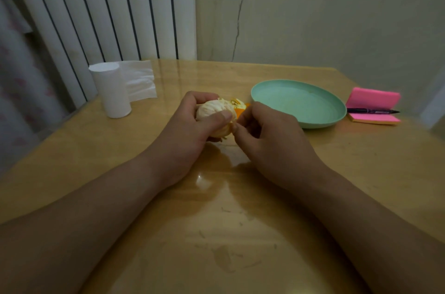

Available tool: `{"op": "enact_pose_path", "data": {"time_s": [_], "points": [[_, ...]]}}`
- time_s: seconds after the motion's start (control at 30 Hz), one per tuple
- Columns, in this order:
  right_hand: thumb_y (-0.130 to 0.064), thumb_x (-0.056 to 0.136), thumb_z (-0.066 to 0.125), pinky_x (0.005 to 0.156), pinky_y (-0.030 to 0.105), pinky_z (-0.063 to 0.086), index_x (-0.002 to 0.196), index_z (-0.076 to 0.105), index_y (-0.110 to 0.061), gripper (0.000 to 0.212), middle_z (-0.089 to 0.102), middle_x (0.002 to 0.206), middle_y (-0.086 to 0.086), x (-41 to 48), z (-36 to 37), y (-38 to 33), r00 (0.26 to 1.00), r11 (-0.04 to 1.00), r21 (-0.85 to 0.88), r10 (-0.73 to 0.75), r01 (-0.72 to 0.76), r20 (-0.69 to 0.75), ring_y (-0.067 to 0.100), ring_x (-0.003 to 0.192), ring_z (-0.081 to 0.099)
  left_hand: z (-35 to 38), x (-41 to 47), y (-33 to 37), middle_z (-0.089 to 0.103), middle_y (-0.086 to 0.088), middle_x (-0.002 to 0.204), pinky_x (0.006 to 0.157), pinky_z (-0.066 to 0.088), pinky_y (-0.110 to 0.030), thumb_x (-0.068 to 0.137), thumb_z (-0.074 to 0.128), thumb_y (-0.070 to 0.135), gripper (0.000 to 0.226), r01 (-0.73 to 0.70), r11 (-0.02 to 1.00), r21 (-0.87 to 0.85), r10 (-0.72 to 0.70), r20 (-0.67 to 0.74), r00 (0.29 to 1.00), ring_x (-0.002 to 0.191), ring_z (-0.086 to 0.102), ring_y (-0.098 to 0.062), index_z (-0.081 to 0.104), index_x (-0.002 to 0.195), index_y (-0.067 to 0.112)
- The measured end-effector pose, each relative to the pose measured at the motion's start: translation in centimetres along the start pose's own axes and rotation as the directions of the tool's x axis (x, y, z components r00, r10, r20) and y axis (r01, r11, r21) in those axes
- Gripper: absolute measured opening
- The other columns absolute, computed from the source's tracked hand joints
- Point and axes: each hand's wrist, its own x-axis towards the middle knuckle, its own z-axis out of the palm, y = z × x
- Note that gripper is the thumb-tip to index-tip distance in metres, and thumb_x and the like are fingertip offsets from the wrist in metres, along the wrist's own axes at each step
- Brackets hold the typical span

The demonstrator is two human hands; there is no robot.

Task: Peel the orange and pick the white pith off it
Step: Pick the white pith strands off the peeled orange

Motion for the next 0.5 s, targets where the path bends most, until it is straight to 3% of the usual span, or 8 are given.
{"op": "enact_pose_path", "data": {"time_s": [0.17,0.3,0.5], "points": [[-0.034,0.102,0.065,0.070,0.036,0.054,0.098,0.068,-0.027,0.008,0.065,0.081,-0.014,0.15,0.00,0.32,0.999,0.996,0.079,0.034,-0.033,-0.009,0.008,0.077,0.060,0.09,0.07,0.20,0.076,0.000,0.118,0.082,0.056,-0.034,0.090,0.079,0.042,0.044,0.041,0.998,-0.041,-0.043,-0.028,0.999,0.103,0.073,-0.018,0.065,0.128,0.027],[-0.036,0.101,0.069,0.066,0.024,0.050,0.102,0.069,-0.027,0.010,0.066,0.082,-0.015,0.14,-0.12,0.34,0.998,0.992,0.120,0.052,-0.048,-0.038,0.005,0.080,0.061,-0.06,0.06,0.27,0.074,-0.001,0.122,0.082,0.054,-0.037,0.085,0.077,0.051,0.044,0.045,0.998,-0.034,-0.045,-0.010,0.999,0.109,0.071,-0.025,0.071,0.125,0.033],[-0.038,0.101,0.069,0.065,0.022,0.047,0.102,0.070,-0.027,0.011,0.065,0.080,-0.017,0.10,-0.15,0.27,0.999,0.998,0.062,0.034,-0.032,-0.034,0.004,0.076,0.060,-0.17,-0.02,0.24,0.073,0.004,0.122,0.086,0.058,-0.037,0.095,0.076,0.045,0.032,0.023,0.999,0.035,-0.023,0.004,1.000,0.110,0.072,-0.019,0.069,0.125,0.037]]}}
